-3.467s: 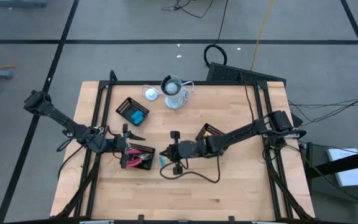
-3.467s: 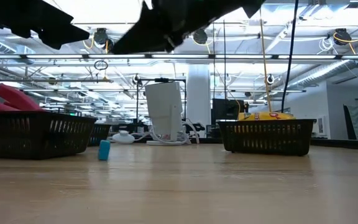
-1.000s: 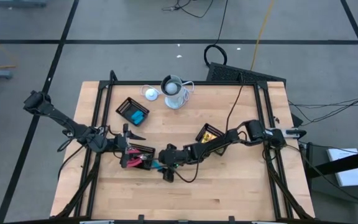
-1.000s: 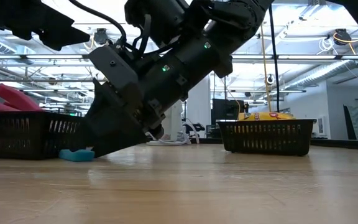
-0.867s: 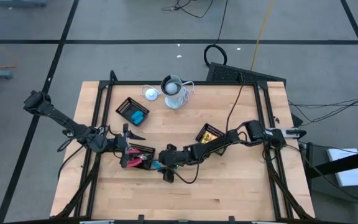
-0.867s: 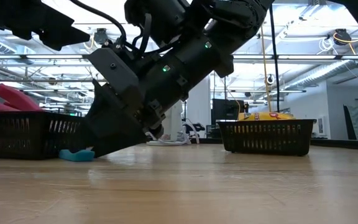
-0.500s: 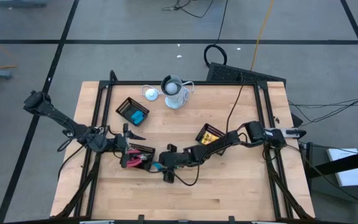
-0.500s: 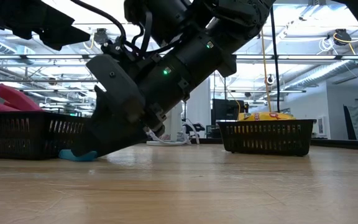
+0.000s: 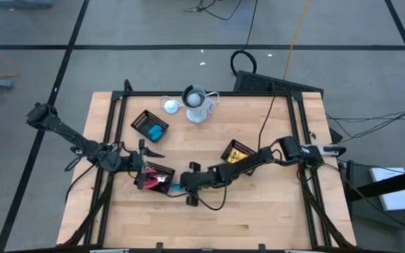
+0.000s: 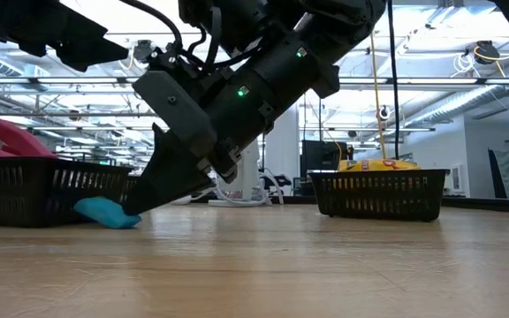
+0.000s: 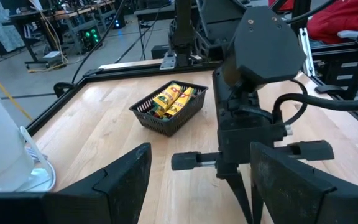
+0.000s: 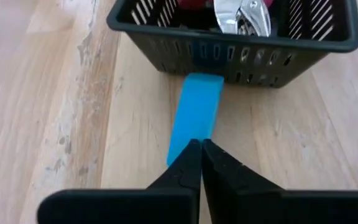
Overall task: Pick & Place School Supplies
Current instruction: Put the blue eraser into the top black bin
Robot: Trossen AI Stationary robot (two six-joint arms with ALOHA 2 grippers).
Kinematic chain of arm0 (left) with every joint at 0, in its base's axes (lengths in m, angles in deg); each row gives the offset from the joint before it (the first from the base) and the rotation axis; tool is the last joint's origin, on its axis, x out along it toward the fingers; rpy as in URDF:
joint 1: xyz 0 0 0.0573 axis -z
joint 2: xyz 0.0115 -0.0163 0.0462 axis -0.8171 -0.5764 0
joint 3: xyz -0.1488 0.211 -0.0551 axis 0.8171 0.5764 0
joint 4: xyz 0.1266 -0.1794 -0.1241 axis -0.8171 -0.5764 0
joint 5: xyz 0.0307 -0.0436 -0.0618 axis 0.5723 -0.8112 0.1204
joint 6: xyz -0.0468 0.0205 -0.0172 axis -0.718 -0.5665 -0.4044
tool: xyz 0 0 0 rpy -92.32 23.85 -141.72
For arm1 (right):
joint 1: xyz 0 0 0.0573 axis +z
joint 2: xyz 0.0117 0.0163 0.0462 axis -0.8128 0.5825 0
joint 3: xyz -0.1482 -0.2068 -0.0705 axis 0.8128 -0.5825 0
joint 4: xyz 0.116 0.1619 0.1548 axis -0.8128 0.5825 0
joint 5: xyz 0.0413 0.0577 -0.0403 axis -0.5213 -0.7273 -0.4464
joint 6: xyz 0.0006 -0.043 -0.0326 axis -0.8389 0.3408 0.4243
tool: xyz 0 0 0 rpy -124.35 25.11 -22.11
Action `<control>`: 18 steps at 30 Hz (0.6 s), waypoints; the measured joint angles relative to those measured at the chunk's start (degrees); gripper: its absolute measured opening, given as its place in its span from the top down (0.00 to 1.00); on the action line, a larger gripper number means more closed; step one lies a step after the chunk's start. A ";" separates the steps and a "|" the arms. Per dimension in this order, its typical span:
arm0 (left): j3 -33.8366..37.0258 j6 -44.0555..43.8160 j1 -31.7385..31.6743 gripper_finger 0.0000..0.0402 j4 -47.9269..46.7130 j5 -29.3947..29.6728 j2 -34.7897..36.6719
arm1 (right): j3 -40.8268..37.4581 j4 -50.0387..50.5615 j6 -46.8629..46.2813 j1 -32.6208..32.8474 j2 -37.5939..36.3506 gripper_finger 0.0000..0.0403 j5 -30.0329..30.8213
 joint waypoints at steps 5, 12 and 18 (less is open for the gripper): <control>0.00 -0.02 0.00 0.33 0.02 0.10 0.01 | -0.09 4.86 1.30 0.40 -1.89 1.00 1.00; 0.02 -0.24 0.00 0.33 -0.07 0.08 0.00 | -0.26 12.12 4.47 1.10 -6.60 1.00 8.09; 0.02 -0.23 0.00 0.33 0.16 0.10 0.02 | -0.20 13.30 3.70 1.08 -9.86 1.00 6.72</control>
